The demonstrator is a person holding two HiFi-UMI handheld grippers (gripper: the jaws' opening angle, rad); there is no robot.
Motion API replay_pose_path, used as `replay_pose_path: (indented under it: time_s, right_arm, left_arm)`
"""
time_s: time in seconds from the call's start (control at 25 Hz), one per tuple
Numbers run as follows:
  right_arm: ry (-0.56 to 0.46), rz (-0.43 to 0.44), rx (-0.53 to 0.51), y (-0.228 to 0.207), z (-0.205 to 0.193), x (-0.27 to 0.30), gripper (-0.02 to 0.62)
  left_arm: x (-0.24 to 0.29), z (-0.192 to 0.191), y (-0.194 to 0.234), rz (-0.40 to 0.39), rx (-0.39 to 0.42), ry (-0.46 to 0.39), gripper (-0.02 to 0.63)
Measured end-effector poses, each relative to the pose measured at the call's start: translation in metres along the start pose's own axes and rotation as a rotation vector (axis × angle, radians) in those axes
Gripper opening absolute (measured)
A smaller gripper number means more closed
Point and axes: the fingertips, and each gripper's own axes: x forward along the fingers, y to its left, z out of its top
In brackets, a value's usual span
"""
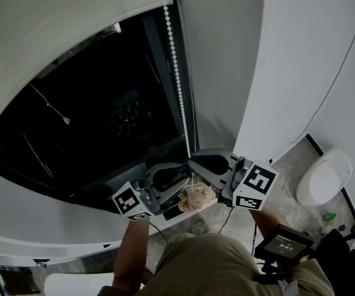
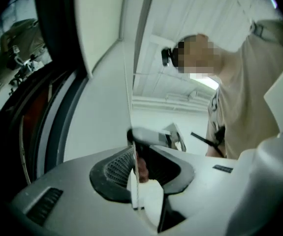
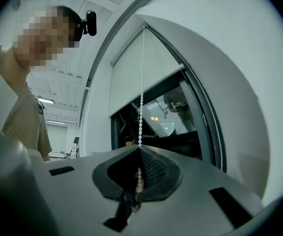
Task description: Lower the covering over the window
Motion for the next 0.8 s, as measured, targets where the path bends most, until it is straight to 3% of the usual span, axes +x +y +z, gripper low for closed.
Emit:
replay_pose_path:
  time_s: [0.04, 0.12, 0.24, 0.28, 0.32, 0.44, 0.56, 0.68, 0.8]
  right_arm:
    - [0.021, 0.008, 0.013, 0.0, -0.01, 0.0, 0.008]
    - [0.055, 0.032, 0.042, 0.003, -0.029, 0.002, 0.008]
    - [0.064, 0.053, 0.065, 0.008, -0.041, 0.003, 0.008]
    - [0.063, 0.05, 0.058, 0.008, -0.041, 0.003, 0.008]
    - [0.063, 0.045, 0.04, 0.008, -0.041, 0.002, 0.008]
    - [0.05, 0.063, -0.018, 0.008, -0.036, -0.005, 0.009]
    - [-0.021, 0.087, 0.016, 0.005, -0.015, -0.015, 0.114]
    - [-0.076, 0.059, 0.024, 0.001, 0.008, -0.018, 0.12]
    - [-0.058, 0.04, -0.01, 0.001, 0.012, -0.011, 0.116]
  left_arm:
    - [-0.003, 0.017, 0.008, 0.014, -0.006, -0.053, 0.112]
    - [0.001, 0.048, 0.022, 0.054, 0.024, -0.105, 0.121]
    - [0.026, 0.068, 0.027, 0.071, 0.073, -0.068, 0.133]
    - [0.032, 0.067, 0.027, 0.074, 0.083, -0.046, 0.053]
    - [0.036, 0.065, 0.026, 0.077, 0.086, -0.035, 0.031]
    - [0.032, 0.064, 0.027, 0.097, 0.083, -0.062, 0.025]
    - [0.022, 0.048, 0.03, 0.132, 0.108, -0.023, 0.023]
    - [0.017, 0.006, 0.021, 0.123, 0.051, 0.04, 0.023]
    - [0.016, -0.022, 0.004, 0.107, -0.03, 0.036, 0.023]
